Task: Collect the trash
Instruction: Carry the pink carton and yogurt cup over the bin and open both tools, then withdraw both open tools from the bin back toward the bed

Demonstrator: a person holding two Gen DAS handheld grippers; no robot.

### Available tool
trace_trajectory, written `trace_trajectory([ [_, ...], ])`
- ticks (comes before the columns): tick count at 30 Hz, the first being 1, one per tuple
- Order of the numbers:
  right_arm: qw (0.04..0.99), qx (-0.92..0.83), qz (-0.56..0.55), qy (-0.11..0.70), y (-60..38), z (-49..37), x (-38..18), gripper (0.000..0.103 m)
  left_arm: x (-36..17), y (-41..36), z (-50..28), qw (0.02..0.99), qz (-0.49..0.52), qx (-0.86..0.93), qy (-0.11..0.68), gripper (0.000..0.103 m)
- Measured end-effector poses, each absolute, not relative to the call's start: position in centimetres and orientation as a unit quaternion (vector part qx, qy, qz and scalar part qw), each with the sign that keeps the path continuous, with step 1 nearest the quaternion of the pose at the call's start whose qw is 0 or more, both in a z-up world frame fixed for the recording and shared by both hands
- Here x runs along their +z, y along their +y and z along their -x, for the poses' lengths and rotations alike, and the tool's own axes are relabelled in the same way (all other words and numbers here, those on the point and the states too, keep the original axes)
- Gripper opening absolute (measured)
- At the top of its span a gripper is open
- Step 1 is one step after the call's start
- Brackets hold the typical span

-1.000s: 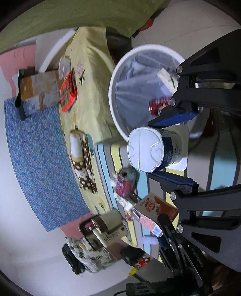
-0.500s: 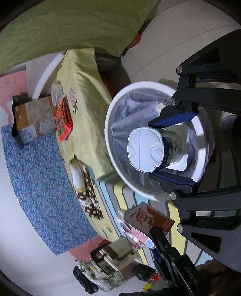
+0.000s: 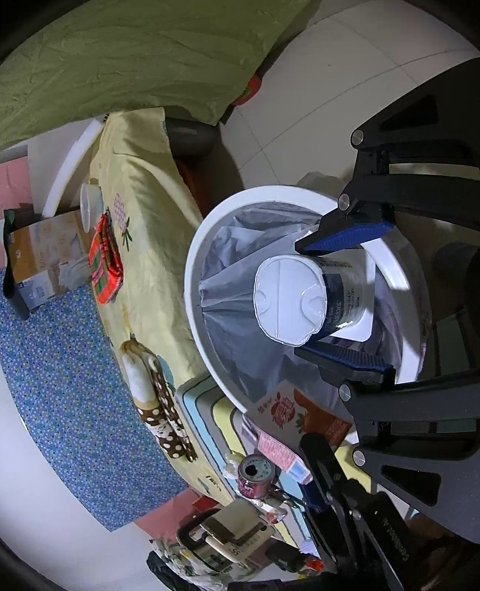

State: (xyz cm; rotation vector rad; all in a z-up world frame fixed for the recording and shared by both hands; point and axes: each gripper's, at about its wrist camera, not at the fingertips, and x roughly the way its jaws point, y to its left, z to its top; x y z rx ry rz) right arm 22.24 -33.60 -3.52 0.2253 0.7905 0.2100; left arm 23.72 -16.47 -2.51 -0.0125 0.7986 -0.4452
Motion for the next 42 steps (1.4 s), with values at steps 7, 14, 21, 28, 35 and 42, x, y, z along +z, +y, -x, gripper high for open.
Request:
trace_trajectory([
  [7,0.911,0.093,-0.112,0.385,-34.2,-22.0,-3.6,0.051,-3.1,-16.8,-24.3,0.888,0.013,-0.233,0.397,0.034],
  [14,0.912,0.094,-0.111,0.382,-34.4,-21.7,-3.5,0.051,-2.9,-16.2,-24.1,0.890,0.024,-0.231,0.393,0.034],
  [21,0.915,0.095,-0.106,0.377,-33.9,-21.3,-3.0,0.066,-2.3,-15.2,-23.3,0.895,0.030,-0.220,0.388,0.034],
  [28,0.921,0.105,-0.097,0.361,-33.0,-20.2,-1.6,0.066,-1.1,-13.8,-21.4,0.902,0.035,-0.209,0.376,0.034],
  [35,0.926,0.129,-0.084,0.346,-30.9,-18.7,-0.2,0.066,0.1,-11.5,-19.1,0.913,0.043,-0.182,0.362,0.034],
  [42,0.927,0.162,-0.067,0.331,-28.5,-17.2,0.9,0.066,1.1,-9.0,-16.3,0.925,0.042,-0.153,0.345,0.034],
])
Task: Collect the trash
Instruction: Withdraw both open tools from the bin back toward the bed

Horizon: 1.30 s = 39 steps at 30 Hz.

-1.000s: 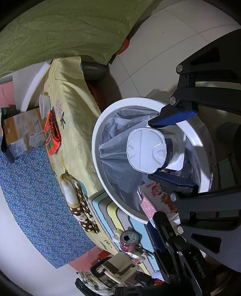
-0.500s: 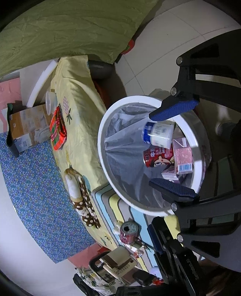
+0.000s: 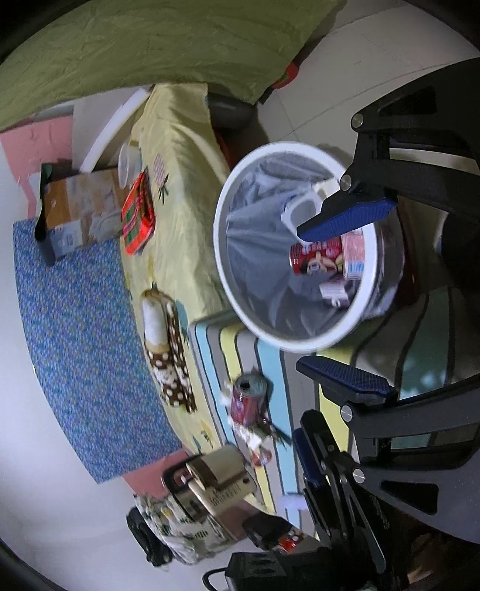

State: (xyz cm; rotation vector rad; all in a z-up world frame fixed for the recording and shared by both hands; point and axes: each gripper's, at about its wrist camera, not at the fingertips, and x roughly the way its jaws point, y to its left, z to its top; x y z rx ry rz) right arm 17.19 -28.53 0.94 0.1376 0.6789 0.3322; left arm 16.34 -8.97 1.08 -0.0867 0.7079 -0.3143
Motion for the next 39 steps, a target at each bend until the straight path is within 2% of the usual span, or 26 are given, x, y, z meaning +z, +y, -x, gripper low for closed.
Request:
trace_trajectory([
  [15,0.916,0.232,-0.042,0.324,-23.4,-15.3,1.6,0.066,2.2,-3.7,-11.4,0.939,0.060,-0.092,0.327,0.034],
  [39,0.890,0.295,-0.013,0.347,-17.4,-15.0,0.3,0.066,0.2,3.6,-9.5,0.937,0.092,-0.005,0.337,0.034],
])
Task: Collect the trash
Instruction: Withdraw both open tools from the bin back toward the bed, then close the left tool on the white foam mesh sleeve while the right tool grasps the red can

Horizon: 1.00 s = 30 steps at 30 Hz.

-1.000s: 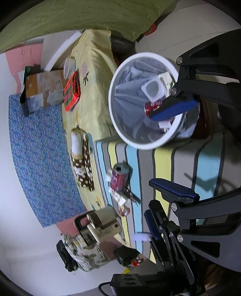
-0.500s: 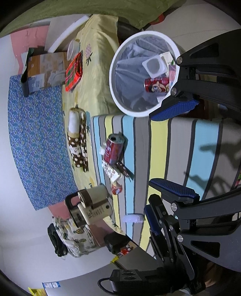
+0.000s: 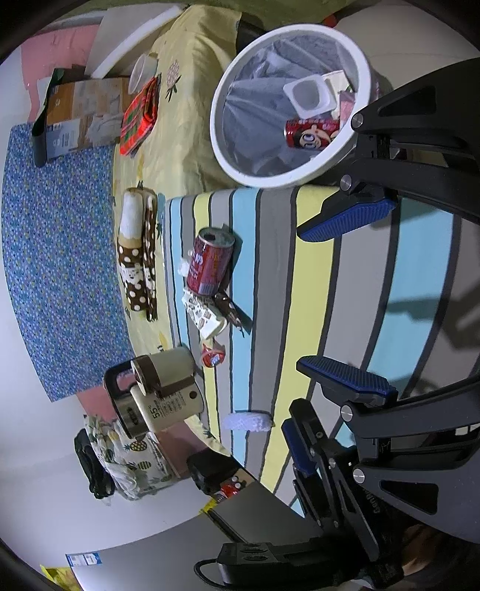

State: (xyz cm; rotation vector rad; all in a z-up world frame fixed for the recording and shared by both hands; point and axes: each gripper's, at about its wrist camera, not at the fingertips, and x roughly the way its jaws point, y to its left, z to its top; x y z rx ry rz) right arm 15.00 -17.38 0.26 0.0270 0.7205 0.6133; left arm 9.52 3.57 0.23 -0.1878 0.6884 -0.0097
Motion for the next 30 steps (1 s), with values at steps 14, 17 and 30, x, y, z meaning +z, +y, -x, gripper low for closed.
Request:
trace_trajectory([
  [14,0.881,0.301,-0.008,0.365,-16.1,-19.1,-0.7,0.066,-0.6,9.8,-11.5,0.928,0.115,0.097,0.342,0.034],
  [17,0.881,0.302,-0.002,0.365,-16.0,-20.3,-0.9,0.066,-0.9,11.3,-12.2,0.925,0.121,0.114,0.342,0.034],
  [30,0.879,0.307,0.028,0.363,-15.2,-26.2,-1.4,0.068,-2.6,16.4,-15.5,0.906,0.149,0.174,0.356,0.042],
])
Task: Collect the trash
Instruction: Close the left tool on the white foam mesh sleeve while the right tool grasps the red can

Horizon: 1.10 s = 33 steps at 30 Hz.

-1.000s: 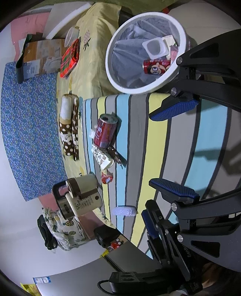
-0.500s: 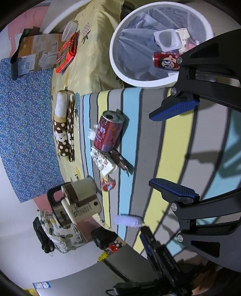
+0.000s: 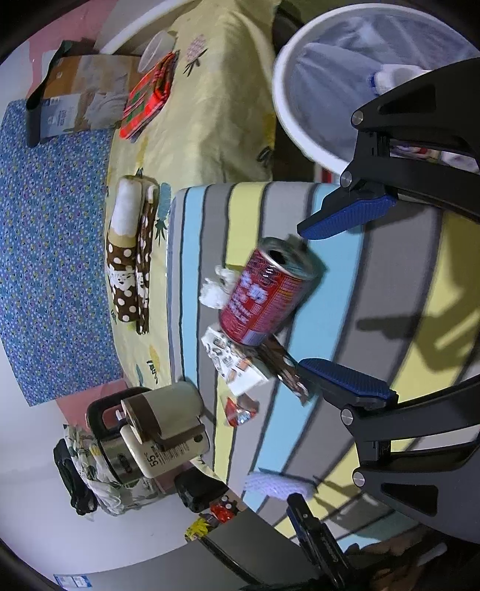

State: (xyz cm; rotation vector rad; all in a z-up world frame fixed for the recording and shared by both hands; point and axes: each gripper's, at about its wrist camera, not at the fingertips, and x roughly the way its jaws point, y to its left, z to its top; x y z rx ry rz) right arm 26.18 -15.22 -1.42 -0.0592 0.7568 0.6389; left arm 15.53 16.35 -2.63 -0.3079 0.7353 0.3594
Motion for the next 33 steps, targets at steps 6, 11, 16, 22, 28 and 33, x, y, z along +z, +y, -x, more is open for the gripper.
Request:
trace_trajectory([
  [6,0.873,0.321,0.040,0.365,-14.7,-28.5,-1.9,0.068,-3.4,17.5,-16.5,0.899,0.157,0.182,0.366,0.042],
  [11,0.862,0.336,0.051,0.375,-14.3,-30.0,-2.5,0.070,-4.4,18.0,-17.1,0.891,0.166,0.183,0.382,0.042],
  [16,0.848,0.348,0.079,0.392,-13.8,-30.1,-3.0,0.070,-4.7,18.2,-17.3,0.888,0.175,0.176,0.387,0.042],
  [22,0.820,0.425,0.075,0.377,-13.6,-27.9,-1.8,0.070,-4.6,18.1,-17.1,0.889,0.181,0.171,0.385,0.042],
  [28,0.832,0.397,0.080,0.381,-13.2,-28.0,-2.6,0.070,-4.7,18.1,-17.4,0.889,0.178,0.168,0.388,0.042],
  [33,0.830,0.386,0.073,0.396,-11.8,-28.2,-3.2,0.070,-4.7,18.1,-17.4,0.890,0.179,0.162,0.388,0.042],
])
